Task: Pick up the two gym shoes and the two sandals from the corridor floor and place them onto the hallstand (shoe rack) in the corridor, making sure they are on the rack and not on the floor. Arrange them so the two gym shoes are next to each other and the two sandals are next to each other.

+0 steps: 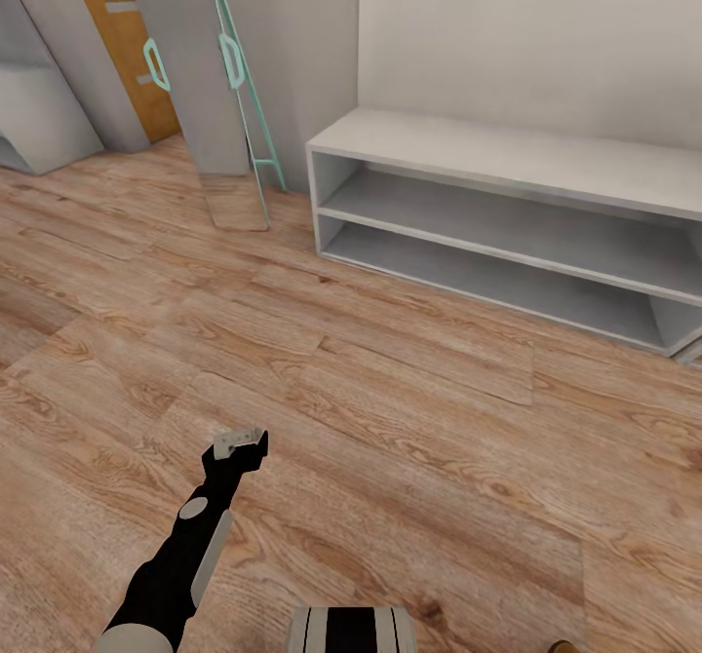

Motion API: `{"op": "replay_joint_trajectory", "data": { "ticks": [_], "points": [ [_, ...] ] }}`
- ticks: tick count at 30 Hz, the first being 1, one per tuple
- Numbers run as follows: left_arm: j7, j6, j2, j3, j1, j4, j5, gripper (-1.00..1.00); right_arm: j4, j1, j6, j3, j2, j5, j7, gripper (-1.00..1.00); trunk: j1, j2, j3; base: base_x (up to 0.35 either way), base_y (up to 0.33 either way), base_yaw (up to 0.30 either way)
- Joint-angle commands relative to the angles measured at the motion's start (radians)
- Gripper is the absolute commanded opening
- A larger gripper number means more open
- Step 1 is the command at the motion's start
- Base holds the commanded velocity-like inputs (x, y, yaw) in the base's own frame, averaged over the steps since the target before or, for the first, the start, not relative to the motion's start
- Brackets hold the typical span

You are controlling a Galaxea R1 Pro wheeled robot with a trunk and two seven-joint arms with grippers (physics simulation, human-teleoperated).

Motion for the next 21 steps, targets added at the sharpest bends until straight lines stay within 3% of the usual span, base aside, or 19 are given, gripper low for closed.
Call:
{"op": "replay_joint_trajectory", "data": {
  "ticks": [1, 21],
  "points": [
    [0.000, 0.000, 0.000, 0.000, 0.000, 0.000, 0.000, 1.00, -0.001, 0.000, 0.000, -0.002, 0.000, -0.002, 0.000, -1.00, 0.000, 0.000, 0.000, 0.000, 0.000, 0.000],
    [0.000, 0.000, 0.000, 0.000, 0.000, 0.002, 0.000, 1.00, -0.001, 0.000, -0.002, -0.002, 0.000, -0.002, -0.001, -1.00, 0.000, 0.000, 0.014, 0.000, 0.000, 0.000]
  ]
}}
